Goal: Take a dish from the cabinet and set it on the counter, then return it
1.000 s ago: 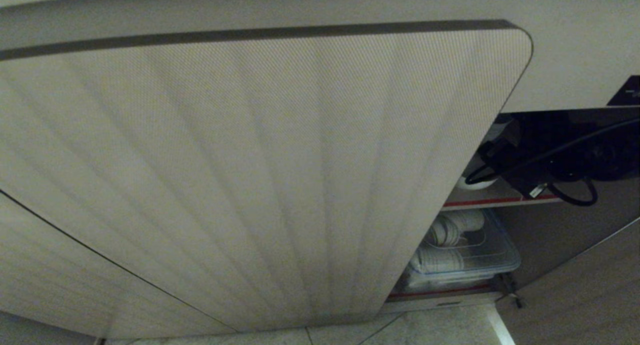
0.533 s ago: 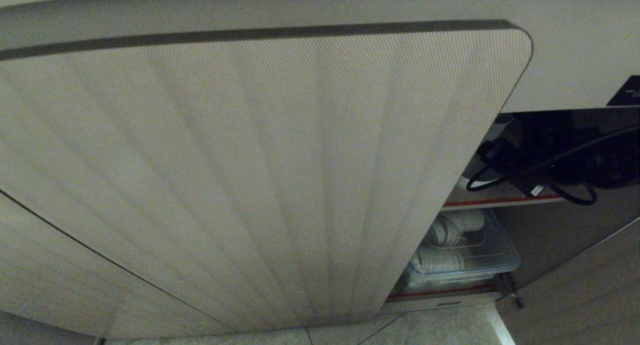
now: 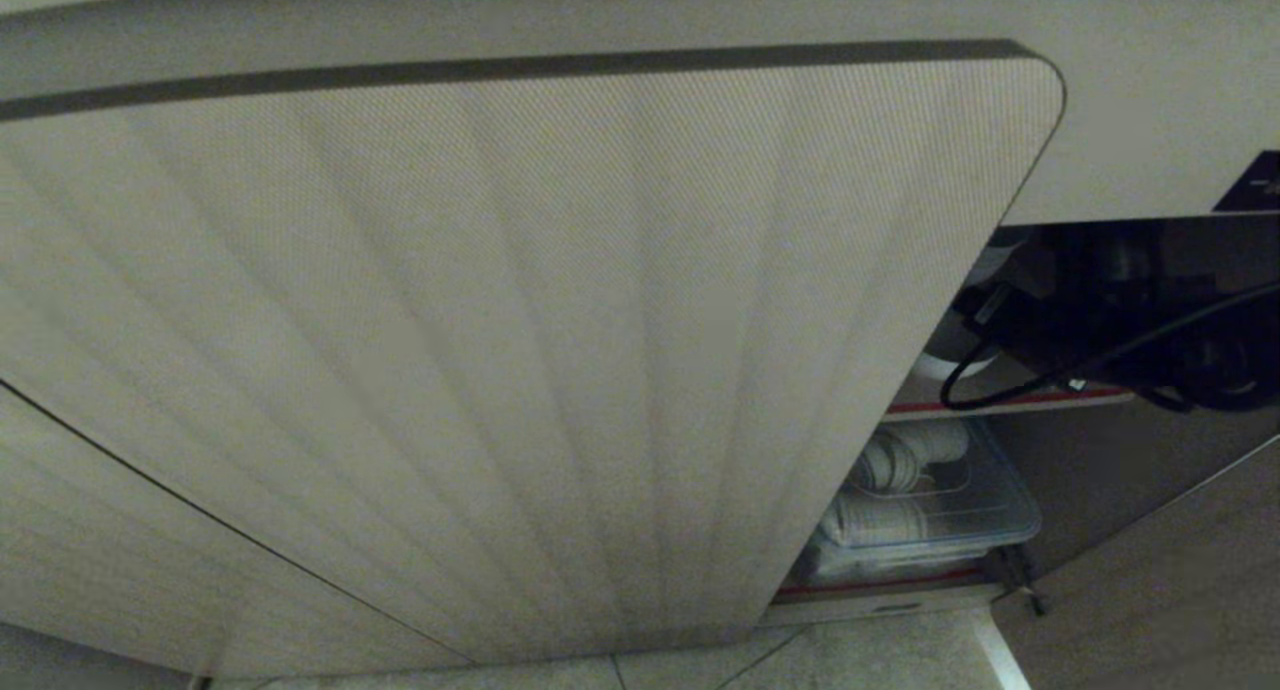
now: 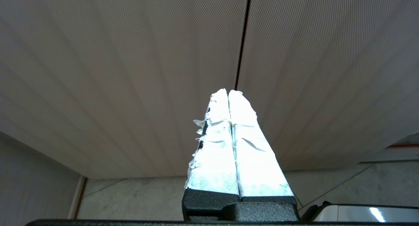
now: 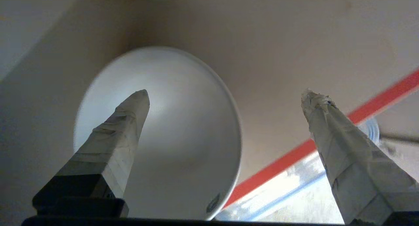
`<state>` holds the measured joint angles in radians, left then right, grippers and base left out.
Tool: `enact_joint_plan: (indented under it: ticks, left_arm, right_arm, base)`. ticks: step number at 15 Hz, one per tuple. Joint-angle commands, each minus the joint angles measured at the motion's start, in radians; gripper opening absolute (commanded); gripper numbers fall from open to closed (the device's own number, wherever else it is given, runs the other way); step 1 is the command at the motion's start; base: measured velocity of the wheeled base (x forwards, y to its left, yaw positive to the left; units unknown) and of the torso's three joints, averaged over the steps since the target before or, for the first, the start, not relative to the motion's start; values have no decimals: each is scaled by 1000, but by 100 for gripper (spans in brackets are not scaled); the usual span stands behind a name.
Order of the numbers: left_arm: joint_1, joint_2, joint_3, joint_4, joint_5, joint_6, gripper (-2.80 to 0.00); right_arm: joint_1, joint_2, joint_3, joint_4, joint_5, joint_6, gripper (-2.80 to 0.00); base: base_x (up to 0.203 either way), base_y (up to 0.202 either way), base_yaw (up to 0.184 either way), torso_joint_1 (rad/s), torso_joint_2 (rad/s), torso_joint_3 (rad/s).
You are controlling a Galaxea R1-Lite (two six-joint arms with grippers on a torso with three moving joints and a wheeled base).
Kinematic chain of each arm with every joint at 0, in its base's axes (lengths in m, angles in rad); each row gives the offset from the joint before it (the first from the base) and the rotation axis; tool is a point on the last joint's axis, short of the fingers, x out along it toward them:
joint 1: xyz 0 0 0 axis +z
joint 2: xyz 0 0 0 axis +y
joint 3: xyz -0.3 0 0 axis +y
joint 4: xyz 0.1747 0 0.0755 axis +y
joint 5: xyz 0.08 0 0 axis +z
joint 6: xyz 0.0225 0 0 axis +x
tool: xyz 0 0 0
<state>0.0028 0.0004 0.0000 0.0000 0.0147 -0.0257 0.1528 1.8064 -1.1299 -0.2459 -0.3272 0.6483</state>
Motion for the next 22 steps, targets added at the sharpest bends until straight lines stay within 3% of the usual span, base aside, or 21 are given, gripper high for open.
enact_joint_plan:
  ticks: [1, 14, 22]
  left_arm:
    - [0, 0, 0, 0, 1, 0, -280]
    - [0, 0, 0, 0, 1, 0, -280]
    - [0, 0, 0, 0, 1, 0, -280]
  right_arm:
    - [0, -15, 34, -40, -2, -19, 0]
    - [1, -86, 242, -381, 9, -247, 0]
    - [0, -133, 389, -606, 118, -425, 0]
  base:
    - [0, 0, 0, 0, 0, 0]
    - [0, 0, 0, 0, 0, 0]
    - [0, 0, 0, 0, 0, 0]
